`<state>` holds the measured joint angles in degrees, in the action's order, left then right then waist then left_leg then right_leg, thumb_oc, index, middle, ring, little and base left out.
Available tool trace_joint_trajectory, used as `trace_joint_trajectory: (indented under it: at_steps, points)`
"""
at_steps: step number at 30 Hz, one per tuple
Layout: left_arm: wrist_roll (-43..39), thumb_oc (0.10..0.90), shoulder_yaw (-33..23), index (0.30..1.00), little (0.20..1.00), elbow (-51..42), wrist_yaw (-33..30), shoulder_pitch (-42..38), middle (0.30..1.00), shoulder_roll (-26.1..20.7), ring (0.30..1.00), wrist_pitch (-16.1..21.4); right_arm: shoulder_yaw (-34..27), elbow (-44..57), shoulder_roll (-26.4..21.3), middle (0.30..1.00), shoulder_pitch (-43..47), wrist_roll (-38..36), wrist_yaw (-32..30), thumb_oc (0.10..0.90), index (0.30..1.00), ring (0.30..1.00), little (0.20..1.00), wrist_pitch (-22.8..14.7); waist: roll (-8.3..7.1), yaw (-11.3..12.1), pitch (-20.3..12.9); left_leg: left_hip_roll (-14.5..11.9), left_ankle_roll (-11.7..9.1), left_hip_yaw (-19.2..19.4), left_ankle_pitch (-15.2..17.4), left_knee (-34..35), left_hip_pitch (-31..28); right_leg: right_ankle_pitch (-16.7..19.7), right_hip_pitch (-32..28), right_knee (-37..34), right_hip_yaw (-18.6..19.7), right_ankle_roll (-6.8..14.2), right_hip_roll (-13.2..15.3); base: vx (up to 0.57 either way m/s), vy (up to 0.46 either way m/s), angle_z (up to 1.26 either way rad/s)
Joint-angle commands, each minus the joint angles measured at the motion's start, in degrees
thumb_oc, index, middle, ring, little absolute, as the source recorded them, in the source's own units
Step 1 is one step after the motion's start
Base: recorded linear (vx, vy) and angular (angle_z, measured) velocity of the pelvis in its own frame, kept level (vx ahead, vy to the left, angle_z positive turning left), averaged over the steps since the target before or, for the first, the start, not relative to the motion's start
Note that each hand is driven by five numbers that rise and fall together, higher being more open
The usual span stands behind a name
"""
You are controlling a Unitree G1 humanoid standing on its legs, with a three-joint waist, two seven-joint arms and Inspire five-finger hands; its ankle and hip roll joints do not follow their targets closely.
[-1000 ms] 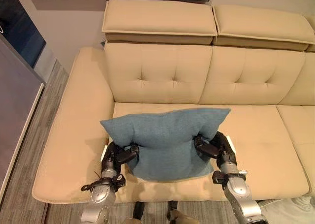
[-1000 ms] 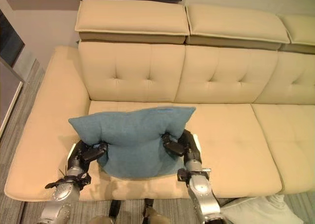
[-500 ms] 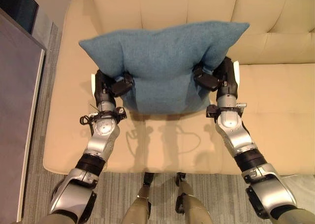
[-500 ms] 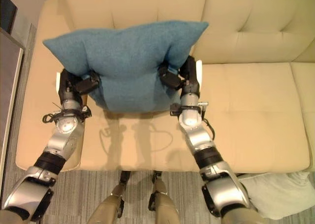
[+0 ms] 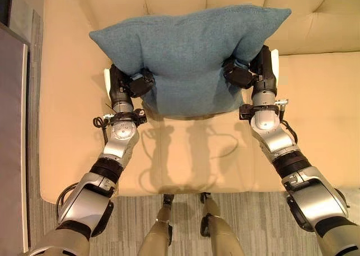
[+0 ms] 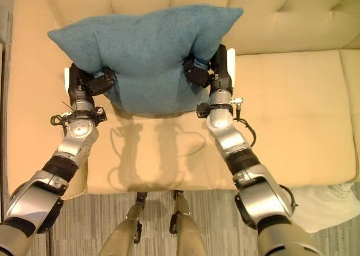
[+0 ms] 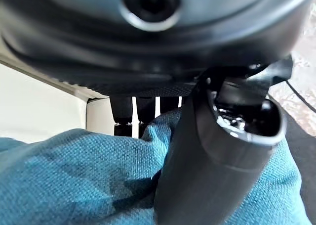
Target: Pick up all the scattered cushions and arrange them neatly on the sofa.
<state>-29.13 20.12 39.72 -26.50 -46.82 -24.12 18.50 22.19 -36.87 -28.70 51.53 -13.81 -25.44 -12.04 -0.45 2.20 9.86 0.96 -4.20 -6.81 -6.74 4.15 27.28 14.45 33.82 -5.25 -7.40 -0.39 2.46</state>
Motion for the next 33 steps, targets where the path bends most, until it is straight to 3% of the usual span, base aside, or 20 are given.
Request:
trace_joint_trajectory:
  at_steps: [1, 8, 13, 19, 24, 28, 33]
  points:
    - [3.54, 0.8, 2.52, 0.9, 0.9, -5.06, 3.92, -6.04, 0.9, -2.38, 0.9, 6.7, 2.01, 2.59, 0.28, 0.9, 7.95, 2.01, 2.64, 0.8, 0.9, 0.9, 0.9, -5.51, -0.99, 0.4, -1.27, 1.88, -0.91, 1.9, -0.22, 0.85, 2.34, -7.4, -4.14, 0.25, 0.45, 7.44, 1.48, 0.0, 0.0, 0.0]
    - [-0.12, 0.8, -1.48, 0.9, 0.9, -0.03, 6.67, -2.43, 0.9, -7.0, 0.9, 5.83, -0.44, -0.26, -5.56, 0.9, 5.95, 0.31, 3.06, 0.8, 0.9, 0.9, 0.9, -5.54, -1.26, 0.37, -1.73, 1.95, -1.01, 1.9, -0.25, 0.85, 2.76, -7.33, -3.6, 0.25, 0.33, 7.51, 1.42, 0.0, 0.0, 0.0]
    - [-6.24, 0.8, -6.91, 0.9, 0.9, 7.41, 10.96, 2.39, 0.9, -11.88, 0.9, 3.95, -5.22, -4.24, -8.43, 0.9, 3.54, -8.85, 6.04, 0.8, 0.9, 0.9, 0.9, -5.86, -1.17, 0.14, -3.29, 2.09, -1.01, 2.05, 0.34, 0.85, 1.61, -7.63, -4.72, 0.25, 0.19, 7.39, 1.48, 0.01, -0.002, -0.01]
    - [-12.61, 0.8, -13.69, 0.9, 0.9, 5.5, 13.32, 9.9, 0.9, -12.07, 0.9, 4.48, -10.61, -5.49, -10.03, 0.9, -0.89, -13.49, 6.64, 0.8, 0.9, 0.9, 0.9, -6.4, -1.31, 0.18, -4.85, 1.9, -0.88, 2.08, 0.74, 0.85, 1.35, -7.97, -4.99, 0.25, 0.05, 7.28, 1.41, 0.0, -0.001, -0.01]
    - [-8.83, 0.8, -15.59, 0.9, 0.9, -2.85, 14.76, 19.21, 0.9, -10.84, 0.9, 4.77, -13.93, -0.53, -9.57, 0.9, -10.0, -11.89, 8.45, 0.8, 0.9, 0.9, 0.9, -6.37, -1.29, 0.17, -5.6, 1.78, -0.79, 2.08, 0.83, 0.85, 0.72, -8.22, -5.77, 0.25, -0.09, 7.09, 1.35, 0.01, -0.009, 0.02]
    - [-4.76, 0.8, -18.23, 0.9, 0.9, -13.14, 17.73, 34.56, 0.9, -4.0, 0.9, 3.5, -18.69, 7.5, -4.69, 0.9, -27.93, -6.57, 11.58, 0.8, 0.9, 0.9, 0.9, -5.56, -1.36, 0.35, -5.89, 1.55, -0.5, 2.06, 1.38, 0.85, -2.28, -9.1, -9.62, 0.25, -0.58, 6.84, 1.46, 0.02, -0.019, 0.01]
    - [-2.71, 0.8, -19.94, 0.9, 0.9, -13.06, 21.31, 44.56, 0.9, 0.27, 0.9, 0.87, -21.21, 6.56, -0.68, 0.9, -39.05, -1.66, 13.69, 0.8, 0.9, 0.9, 0.9, -3.7, -1.47, 0.36, -5.7, 1.17, -0.25, 2.02, 1.85, 0.85, -6.72, -10.11, -14.52, 0.25, -1.39, 6.85, 1.49, 0.05, -0.043, 0.02]
